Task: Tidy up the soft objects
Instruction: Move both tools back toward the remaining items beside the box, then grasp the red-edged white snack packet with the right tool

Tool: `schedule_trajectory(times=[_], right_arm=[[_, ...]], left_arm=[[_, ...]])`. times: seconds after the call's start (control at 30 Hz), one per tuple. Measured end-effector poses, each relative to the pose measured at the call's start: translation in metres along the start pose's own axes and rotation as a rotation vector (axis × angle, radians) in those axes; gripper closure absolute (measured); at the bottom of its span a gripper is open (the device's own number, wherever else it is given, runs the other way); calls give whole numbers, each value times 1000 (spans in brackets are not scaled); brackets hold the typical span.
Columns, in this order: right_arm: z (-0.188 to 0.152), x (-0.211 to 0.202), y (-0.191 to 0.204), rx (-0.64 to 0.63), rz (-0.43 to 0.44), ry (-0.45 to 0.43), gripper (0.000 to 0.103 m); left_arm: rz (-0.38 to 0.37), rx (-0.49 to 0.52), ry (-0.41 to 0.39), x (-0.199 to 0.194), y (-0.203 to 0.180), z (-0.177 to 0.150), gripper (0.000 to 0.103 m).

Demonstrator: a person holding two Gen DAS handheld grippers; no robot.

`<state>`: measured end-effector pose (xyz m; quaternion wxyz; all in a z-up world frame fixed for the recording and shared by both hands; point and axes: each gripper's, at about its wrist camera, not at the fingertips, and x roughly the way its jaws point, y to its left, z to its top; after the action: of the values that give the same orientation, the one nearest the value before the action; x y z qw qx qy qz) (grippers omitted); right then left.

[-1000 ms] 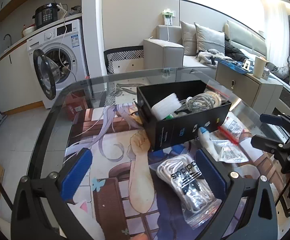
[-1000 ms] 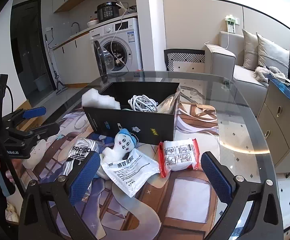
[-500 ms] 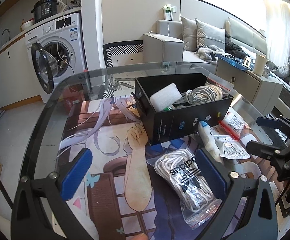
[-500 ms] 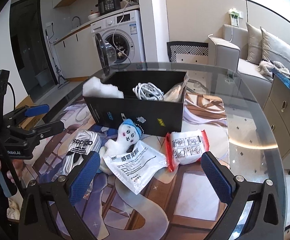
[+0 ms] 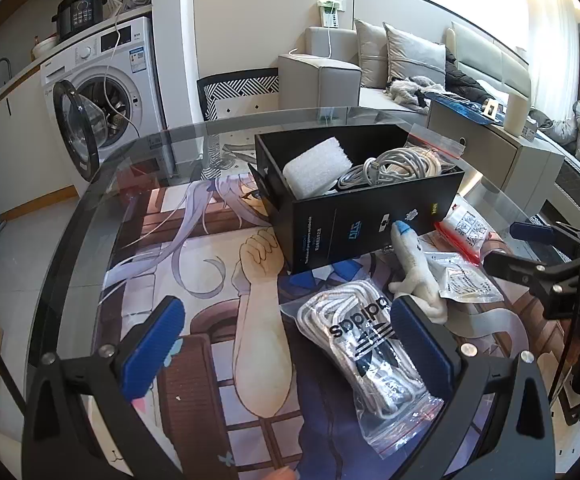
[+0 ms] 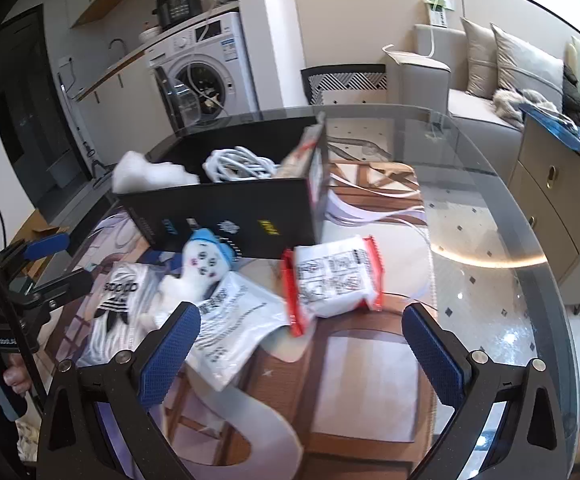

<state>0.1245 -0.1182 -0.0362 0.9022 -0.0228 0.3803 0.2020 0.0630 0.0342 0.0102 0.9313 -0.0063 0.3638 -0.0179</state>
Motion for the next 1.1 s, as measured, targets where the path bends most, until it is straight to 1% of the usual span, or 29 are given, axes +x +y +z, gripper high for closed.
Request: schedule_trajectory(times=[0.17, 0.53, 0.7, 0.73, 0.83, 0.97, 1.1], right_arm=[[6, 11, -7, -8, -35, 14, 1], [18, 36, -14, -31, -47, 66, 2], [21, 49, -15, -23, -48, 102, 20], [21, 51, -14, -25, -50, 106, 22], [21, 51, -12, -40, -55, 106, 30], [20, 43, -9, -44, -58, 85, 46], [16, 29, -5, -62, -59, 55, 49]], left_arm=[[-17, 4, 24, 6, -3, -3, 0], [-25, 9, 43, 12, -6, -6, 0], [-25, -1, 47, 13, -4, -6, 0], [-25, -3, 46, 13, -3, -6, 0], [-24, -6, 47, 13, -2, -6, 0], [-23, -7, 49, 14, -1, -6, 0], [-18, -2, 44, 14, 0, -5, 0]])
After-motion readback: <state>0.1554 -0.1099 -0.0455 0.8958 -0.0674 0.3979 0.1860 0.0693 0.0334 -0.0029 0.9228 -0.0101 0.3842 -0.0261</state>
